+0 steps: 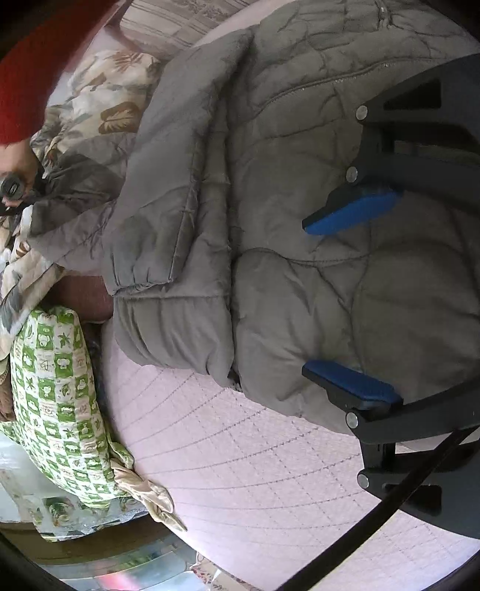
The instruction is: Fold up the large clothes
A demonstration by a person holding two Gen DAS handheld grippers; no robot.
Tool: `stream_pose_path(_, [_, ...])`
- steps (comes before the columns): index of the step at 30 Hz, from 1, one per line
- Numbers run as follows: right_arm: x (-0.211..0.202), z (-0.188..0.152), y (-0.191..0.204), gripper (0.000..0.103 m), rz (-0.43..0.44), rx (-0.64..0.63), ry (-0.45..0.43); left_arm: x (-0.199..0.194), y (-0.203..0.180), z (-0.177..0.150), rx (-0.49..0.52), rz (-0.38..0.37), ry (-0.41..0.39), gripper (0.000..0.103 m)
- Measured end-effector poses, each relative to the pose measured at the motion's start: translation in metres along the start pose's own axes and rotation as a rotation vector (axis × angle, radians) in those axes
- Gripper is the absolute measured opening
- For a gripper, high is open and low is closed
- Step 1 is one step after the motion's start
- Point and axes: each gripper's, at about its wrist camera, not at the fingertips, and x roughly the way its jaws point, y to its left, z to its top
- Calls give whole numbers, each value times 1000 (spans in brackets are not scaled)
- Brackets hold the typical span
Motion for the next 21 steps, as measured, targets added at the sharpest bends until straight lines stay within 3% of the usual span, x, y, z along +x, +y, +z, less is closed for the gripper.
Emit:
stream_pose_path(5, [-43,-29,-6,4,46,-137,-38,-16,13,8,-45,-70,-21,69])
stream_pose_path(9, [-102,-80,-38,3,153,-240,-24,-50,24,19,-54,-110,-111,69])
stream_pose_path(13, [-151,-142,-84,3,225,-310,2,-73,36,35,-150,-193,-147,71])
stream_pose_path(17, [-180,-213,-130,3,273,-339,35,-72,35,60,-260,-390,-112,76])
stream_pose_path(21, [-185,-256,-163,3,309,-311,63,-44,7,88,-304,-540,-41,77])
